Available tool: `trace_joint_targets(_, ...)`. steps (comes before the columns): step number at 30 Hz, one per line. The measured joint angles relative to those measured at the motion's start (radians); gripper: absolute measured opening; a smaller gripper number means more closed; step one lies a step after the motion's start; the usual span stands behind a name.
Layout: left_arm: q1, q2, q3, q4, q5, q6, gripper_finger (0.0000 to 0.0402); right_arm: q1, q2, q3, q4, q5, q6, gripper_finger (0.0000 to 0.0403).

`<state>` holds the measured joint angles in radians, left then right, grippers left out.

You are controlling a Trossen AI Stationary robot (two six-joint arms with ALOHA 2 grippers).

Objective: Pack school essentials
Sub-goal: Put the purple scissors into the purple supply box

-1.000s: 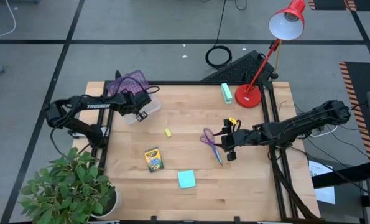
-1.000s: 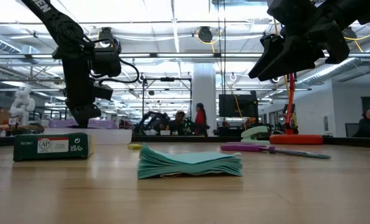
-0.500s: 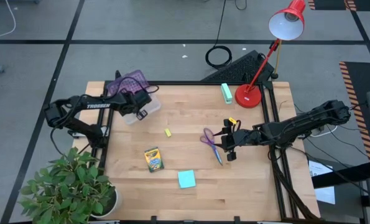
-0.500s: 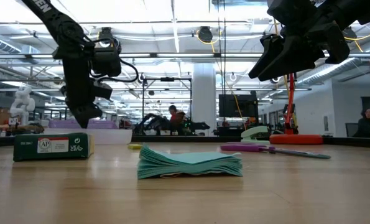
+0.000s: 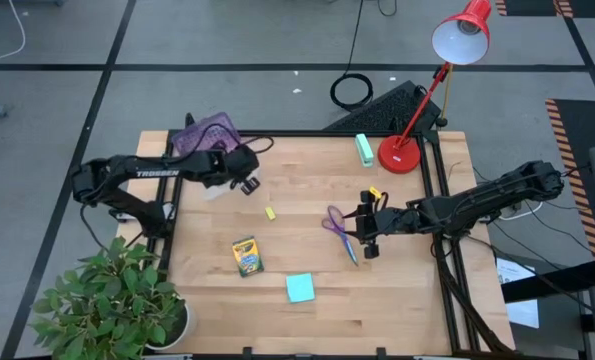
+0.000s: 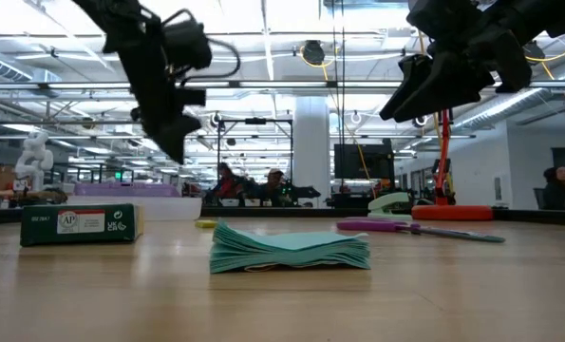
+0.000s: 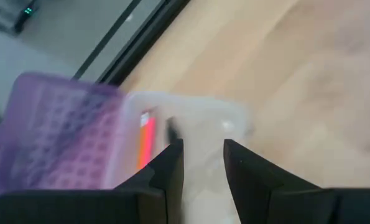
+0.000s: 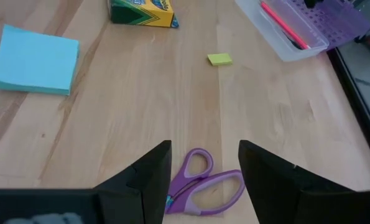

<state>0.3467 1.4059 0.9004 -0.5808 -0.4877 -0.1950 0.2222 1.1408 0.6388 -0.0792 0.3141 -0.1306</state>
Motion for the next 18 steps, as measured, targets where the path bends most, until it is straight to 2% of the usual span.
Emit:
trace_joint_targets(6,-0.137,0.000,0.040,0.003,0.020,-0.105,0.0118,0.000,0.000,0.000,0.003,0.001,0.088,0.0180)
trace_joint_targets(11,-0.265,0.000,0.007,0.009,0.036,-0.289,0.0118,-0.015,0.000,0.009,0.103,0.082,0.152,0.0180)
trace_joint_targets(14,-0.347,0.000,0.004,0.040,0.041,-0.375,0.0118,-0.007,0.000,0.010,0.071,0.079,0.213,0.0182)
trace_joint_targets(18,-0.460,0.000,0.009,0.104,0.044,-0.389,0.0118,0.029,0.013,0.011,0.008,0.078,0.331,0.0196)
